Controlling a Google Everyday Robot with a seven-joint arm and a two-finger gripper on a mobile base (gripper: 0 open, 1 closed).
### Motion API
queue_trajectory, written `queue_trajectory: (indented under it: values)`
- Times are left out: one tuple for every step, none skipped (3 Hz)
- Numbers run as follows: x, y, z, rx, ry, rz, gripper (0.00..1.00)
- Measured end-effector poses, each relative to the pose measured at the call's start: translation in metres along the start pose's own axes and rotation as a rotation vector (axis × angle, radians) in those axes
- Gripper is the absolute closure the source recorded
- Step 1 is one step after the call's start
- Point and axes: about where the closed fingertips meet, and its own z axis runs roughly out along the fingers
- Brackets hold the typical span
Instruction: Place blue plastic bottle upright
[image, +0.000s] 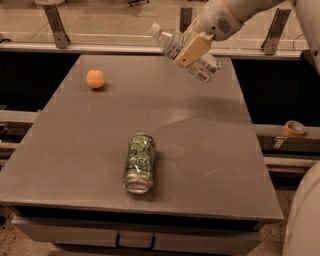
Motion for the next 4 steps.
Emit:
queue_trajectory:
  values:
    - [-0.022, 0.016, -0.014, -0.080, -0.279, 0.020, 1.00]
    - [-0.057, 0.035, -0.020, -0.151, -0.407, 0.006, 1.00]
    - [-0.058, 0.041, -0.014, -0.140, -0.464, 0.018, 1.00]
    - [-0.065, 0.057, -0.006, -0.111, -0.608, 0.034, 1.00]
